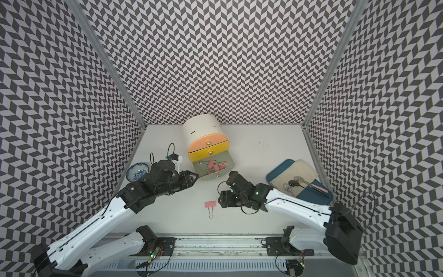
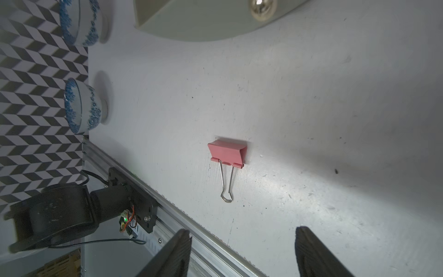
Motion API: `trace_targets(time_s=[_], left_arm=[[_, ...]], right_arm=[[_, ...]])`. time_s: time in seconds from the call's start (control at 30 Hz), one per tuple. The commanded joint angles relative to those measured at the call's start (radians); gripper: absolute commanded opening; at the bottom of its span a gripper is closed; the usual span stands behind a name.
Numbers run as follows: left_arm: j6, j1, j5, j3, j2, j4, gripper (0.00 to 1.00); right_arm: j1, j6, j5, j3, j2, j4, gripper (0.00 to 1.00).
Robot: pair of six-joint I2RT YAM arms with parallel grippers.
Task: Put the binder clips in the drawer according to color
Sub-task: Move the binder clip to the center of the board, then pick up the binder clip at the center of the board.
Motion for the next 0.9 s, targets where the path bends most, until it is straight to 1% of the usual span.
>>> trace_targets(time_s=[0.0,0.07,0.23,0.33,0.5,0.87], left_arm=[[0.111,0.102,0.064,0.048,-0.012,-0.076,0.43],[0.140,0.171,0.101,0.061,-0.018,-0.083,0.46],[0.202,0.340,0.204,0.071,-0.037,-0.100,0.46],[0.223,0.404,0.247,0.071,-0.047,-0.108,0.46],[0.210,0.409,0.258,0.050,-0.064,-0.102,0.47],[0.204,0.419,0.268,0.014,-0.081,-0.092,0.46]], right_arm=[[0.058,0.010,0.056,0.081,0.092,0.059,0.74],[0.085,0.008,0.073,0.121,0.151,0.054,0.74],[0.132,0.000,0.113,0.255,0.323,0.009,0.76],[0.147,0.000,0.169,0.340,0.419,-0.063,0.76],[0.153,0.007,0.224,0.414,0.511,-0.130,0.78],[0.153,-0.003,0.238,0.441,0.593,-0.146,0.80]])
